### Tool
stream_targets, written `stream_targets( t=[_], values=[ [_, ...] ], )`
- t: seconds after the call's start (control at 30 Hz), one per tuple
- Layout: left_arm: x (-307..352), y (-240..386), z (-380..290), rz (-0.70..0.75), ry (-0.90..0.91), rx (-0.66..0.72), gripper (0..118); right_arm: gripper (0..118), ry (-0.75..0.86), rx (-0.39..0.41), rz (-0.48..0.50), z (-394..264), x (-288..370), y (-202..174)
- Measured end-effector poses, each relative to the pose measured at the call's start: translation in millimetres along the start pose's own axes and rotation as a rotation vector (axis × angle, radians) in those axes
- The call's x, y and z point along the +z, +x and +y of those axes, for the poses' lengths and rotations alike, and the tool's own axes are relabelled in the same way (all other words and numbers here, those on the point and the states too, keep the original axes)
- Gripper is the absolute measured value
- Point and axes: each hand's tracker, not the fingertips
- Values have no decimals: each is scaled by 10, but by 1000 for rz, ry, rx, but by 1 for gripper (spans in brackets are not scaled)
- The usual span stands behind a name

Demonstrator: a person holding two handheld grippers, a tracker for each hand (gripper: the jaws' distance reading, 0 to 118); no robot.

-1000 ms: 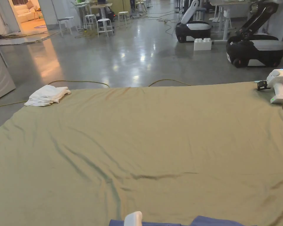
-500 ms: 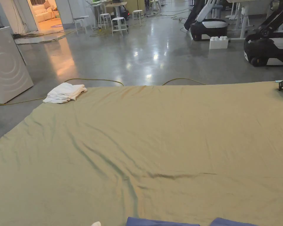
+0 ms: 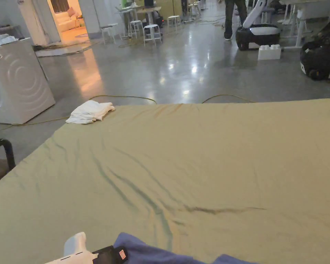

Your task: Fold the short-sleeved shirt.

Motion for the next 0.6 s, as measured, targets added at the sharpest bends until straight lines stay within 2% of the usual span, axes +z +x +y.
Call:
stream_targets(
  t=[0.07, 0.17, 0.23, 0.33, 0.47, 0.5, 0.53, 0.57, 0.6],
  values=[
    [117, 313, 86, -12, 4, -101, 14, 0, -10, -2, 10, -56, 44, -91],
    [26, 890, -66, -123, 5, -157, 14, 0, -19, 12, -9, -142, 35, -177],
    [-177, 1315, -260, -128, 5, -204, 14, 0, -24, 12, -7, -185, 81, -219],
    [-644, 1809, -638, -247, -105, -249, 14, 0, -25, 7, -4, -204, 176, -240],
    [-1174, 2160, -1116, -283, -288, -303, 14, 0, -13, -26, -13, -48, 397, -129],
    [-1234, 2200, -1165, -282, -276, -300, 18, 0, -11, -29, -22, -58, 402, -119],
    [-1282, 2223, -1207, -276, -271, -304, 31, 0, -13, -36, -32, -69, 392, -97],
    [-1321, 2242, -1216, -284, -264, -307, 60, 0, -20, -47, -42, -39, 255, -48],
    [-1339, 2251, -1207, -311, -267, -292, 67, 0, -27, -53, -44, -42, 223, -24]
  ],
)
